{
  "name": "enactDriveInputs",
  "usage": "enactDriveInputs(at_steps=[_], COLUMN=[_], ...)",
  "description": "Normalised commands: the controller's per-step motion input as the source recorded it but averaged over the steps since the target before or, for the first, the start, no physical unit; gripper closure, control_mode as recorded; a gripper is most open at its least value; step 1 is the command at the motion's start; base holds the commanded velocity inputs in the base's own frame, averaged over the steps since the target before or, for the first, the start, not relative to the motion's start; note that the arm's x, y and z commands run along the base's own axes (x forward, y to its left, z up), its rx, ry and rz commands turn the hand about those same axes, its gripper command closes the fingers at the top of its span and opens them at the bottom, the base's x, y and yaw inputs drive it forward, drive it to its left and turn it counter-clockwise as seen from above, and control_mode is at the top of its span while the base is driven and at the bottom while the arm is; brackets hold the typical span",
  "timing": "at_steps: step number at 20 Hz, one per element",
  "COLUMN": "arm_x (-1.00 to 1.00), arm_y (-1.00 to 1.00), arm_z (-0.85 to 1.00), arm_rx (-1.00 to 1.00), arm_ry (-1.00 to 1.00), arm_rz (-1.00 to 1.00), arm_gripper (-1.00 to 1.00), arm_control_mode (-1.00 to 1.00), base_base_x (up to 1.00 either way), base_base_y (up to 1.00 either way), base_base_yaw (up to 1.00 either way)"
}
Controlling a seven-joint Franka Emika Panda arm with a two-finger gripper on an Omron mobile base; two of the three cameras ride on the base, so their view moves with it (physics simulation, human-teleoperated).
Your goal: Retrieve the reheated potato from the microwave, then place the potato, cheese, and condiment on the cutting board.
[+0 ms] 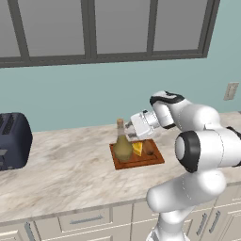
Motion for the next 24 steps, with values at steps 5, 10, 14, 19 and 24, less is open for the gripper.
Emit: enactDriveInputs(at_steps=[5, 10, 14, 19, 24], arm_x=[0.0, 0.0, -0.11, -0.25, -0.31], arm_y=[-0.01, -0.01, -0.15, -0.22, -0.16], arm_z=[0.0, 0.0, 0.05, 0.14, 0.22], arm_rx=[-0.15, -0.11, -0.06, -0.01, 0.0], arm_ry=[0.01, 0.0, 0.0, 0.01, 0.03], arm_rz=[0.0, 0.0, 0.0, -0.03, -0.18], arm_gripper=[-1.0, -1.0, -1.0, -1.0, -1.0], arm_control_mode=[-1.0, -1.0, -1.0, -1.0, -1.0], base_base_x=[0.0, 0.0, 0.0, 0.0, 0.0], base_base_y=[0.0, 0.0, 0.0, 0.0, 0.0], base_base_yaw=[0.0, 0.0, 0.0, 0.0, 0.0])
